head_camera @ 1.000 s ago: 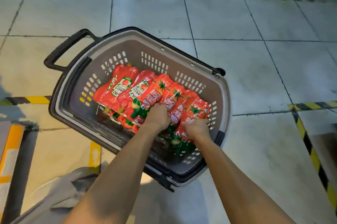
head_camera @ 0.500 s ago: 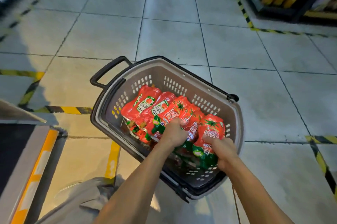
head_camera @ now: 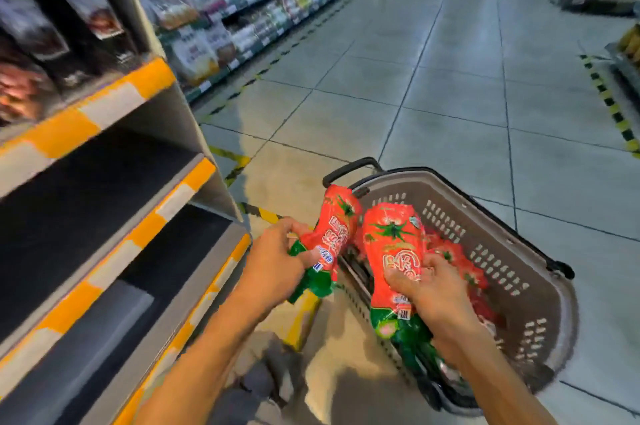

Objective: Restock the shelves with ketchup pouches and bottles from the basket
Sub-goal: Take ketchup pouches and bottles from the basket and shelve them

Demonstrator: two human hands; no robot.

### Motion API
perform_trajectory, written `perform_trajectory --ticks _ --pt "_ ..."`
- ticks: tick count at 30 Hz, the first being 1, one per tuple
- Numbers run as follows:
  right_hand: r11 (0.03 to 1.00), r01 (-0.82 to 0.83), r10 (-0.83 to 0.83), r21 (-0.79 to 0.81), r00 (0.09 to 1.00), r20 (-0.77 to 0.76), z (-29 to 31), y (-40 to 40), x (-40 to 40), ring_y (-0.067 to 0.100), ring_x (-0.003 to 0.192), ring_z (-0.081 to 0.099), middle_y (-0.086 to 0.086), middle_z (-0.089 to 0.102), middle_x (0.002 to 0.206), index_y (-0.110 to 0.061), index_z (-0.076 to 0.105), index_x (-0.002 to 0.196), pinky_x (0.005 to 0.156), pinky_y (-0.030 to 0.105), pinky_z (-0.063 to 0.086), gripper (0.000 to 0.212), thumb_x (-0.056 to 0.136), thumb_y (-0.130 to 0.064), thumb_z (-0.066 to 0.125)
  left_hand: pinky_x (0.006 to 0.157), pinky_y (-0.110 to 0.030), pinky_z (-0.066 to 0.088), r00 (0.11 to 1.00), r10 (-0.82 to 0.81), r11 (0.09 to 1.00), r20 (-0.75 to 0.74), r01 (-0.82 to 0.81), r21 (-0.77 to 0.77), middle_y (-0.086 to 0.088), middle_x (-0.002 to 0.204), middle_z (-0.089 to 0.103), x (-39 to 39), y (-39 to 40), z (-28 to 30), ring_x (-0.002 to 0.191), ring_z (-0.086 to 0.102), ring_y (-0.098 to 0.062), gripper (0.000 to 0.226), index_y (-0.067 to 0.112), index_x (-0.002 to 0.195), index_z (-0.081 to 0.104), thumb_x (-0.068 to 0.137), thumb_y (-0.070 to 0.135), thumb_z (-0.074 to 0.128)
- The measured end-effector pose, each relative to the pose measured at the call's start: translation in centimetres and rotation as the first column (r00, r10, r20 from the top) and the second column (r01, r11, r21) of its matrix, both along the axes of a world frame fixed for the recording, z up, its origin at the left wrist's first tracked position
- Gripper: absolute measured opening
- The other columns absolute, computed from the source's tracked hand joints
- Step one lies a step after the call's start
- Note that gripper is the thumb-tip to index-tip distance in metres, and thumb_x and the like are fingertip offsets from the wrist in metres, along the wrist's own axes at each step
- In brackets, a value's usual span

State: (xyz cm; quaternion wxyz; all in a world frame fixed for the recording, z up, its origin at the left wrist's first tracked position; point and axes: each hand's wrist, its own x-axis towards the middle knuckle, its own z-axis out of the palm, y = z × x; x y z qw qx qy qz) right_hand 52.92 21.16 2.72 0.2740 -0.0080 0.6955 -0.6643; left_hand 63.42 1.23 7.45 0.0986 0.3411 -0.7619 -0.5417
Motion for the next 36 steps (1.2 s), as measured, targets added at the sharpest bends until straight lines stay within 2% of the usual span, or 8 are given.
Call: perform_trajectory --ticks 3,5,9,14,16,24,31,36 --pt "0.976 -0.217 0.215 -0.022 0.975 -0.049 2.4 -5.1 3.2 0.032 0.085 0.075 0.013 0.077 0.095 -0.003 0.056 0.114 0.077 0.049 0.061 0.040 0.081 0.001 0.079 0.082 -0.048 0.055 0.987 0.161 0.974 0.000 -0.159 -0.160 -0.002 0.087 0.074 7.2 -2.9 2.4 0.084 0.070 -0.025 0.023 0.020 0.087 0.063 0.080 0.007 0.080" --pt "0.937 -0.345 0.341 -0.053 0.938 -0.066 3.9 -8.4 6.0 0.034 0.088 0.074 0.016 0.076 0.097 -0.002 0.055 0.115 0.083 0.052 0.060 0.042 0.080 0.001 0.079 0.081 -0.050 0.056 0.954 0.299 0.943 -0.037 -0.301 -0.139 -0.003 0.082 0.075 12.3 -4.0 3.4 0.081 0.071 -0.028 0.023 0.020 0.088 0.063 0.080 0.006 0.080" --pt "0.819 -0.569 0.551 -0.074 0.816 -0.177 6.0 -14.0 12.3 0.010 0.062 0.072 0.000 0.076 0.072 -0.011 0.060 0.096 0.054 0.021 0.056 0.034 0.075 0.000 0.084 0.075 -0.044 0.055 0.805 0.578 0.802 -0.136 -0.591 -0.086 -0.014 0.088 0.074 22.7 -4.3 4.9 0.077 0.069 -0.027 0.027 0.017 0.089 0.063 0.079 -0.003 0.079" --pt "0.618 -0.785 0.763 -0.034 0.610 -0.213 7.1 -19.6 20.9 0.019 0.074 0.076 0.001 0.078 0.082 -0.011 0.061 0.105 0.065 0.033 0.061 0.042 0.073 -0.003 0.087 0.068 -0.050 0.058 0.563 0.798 0.563 -0.215 -0.824 -0.069 -0.011 0.075 0.074 35.2 -2.7 5.4 0.073 0.073 -0.032 0.025 0.022 0.083 0.066 0.079 0.002 0.080" --pt "0.533 -0.846 0.823 -0.018 0.524 -0.221 7.5 -21.5 24.4 0.017 0.073 0.076 -0.001 0.078 0.082 -0.014 0.062 0.104 0.060 0.029 0.060 0.042 0.072 -0.007 0.088 0.068 -0.051 0.058 0.460 0.856 0.469 -0.237 -0.883 -0.018 -0.013 0.079 0.075 39.4 -1.9 5.1 0.076 0.073 -0.037 0.023 0.020 0.087 0.066 0.080 0.003 0.079" --pt "0.239 -0.968 0.941 0.073 0.212 -0.264 5.7 -26.5 37.7 0.012 0.068 0.075 -0.009 0.077 0.079 -0.018 0.060 0.104 0.051 0.019 0.053 0.045 0.071 -0.013 0.091 0.054 -0.028 0.055 0.206 0.951 0.232 -0.232 -0.968 0.094 -0.009 0.081 0.077 51.8 0.4 1.4 0.070 0.075 -0.022 0.020 0.014 0.097 0.062 0.084 0.007 0.077" --pt "0.091 -0.959 0.952 0.270 0.004 -0.305 2.1 -30.8 45.0 0.017 0.073 0.076 0.002 0.078 0.086 -0.020 0.063 0.105 0.069 0.039 0.062 0.050 0.066 -0.018 0.094 0.075 -0.049 0.061 0.150 0.971 0.173 -0.185 -0.978 0.116 -0.010 0.087 0.077 58.1 0.7 -2.2 0.078 0.076 -0.027 0.021 0.014 0.098 0.063 0.085 0.005 0.076" --pt "0.022 -0.902 0.918 0.432 -0.153 -0.366 0.6 -36.2 48.2 0.017 0.077 0.076 0.001 0.077 0.092 -0.025 0.062 0.100 0.074 0.042 0.063 0.049 0.064 -0.020 0.095 0.062 -0.038 0.060 0.121 0.970 0.169 -0.209 -0.958 0.230 -0.015 0.086 0.076 60.2 1.3 -4.3 0.075 0.076 -0.030 0.022 0.006 0.099 0.061 0.083 0.001 0.075"
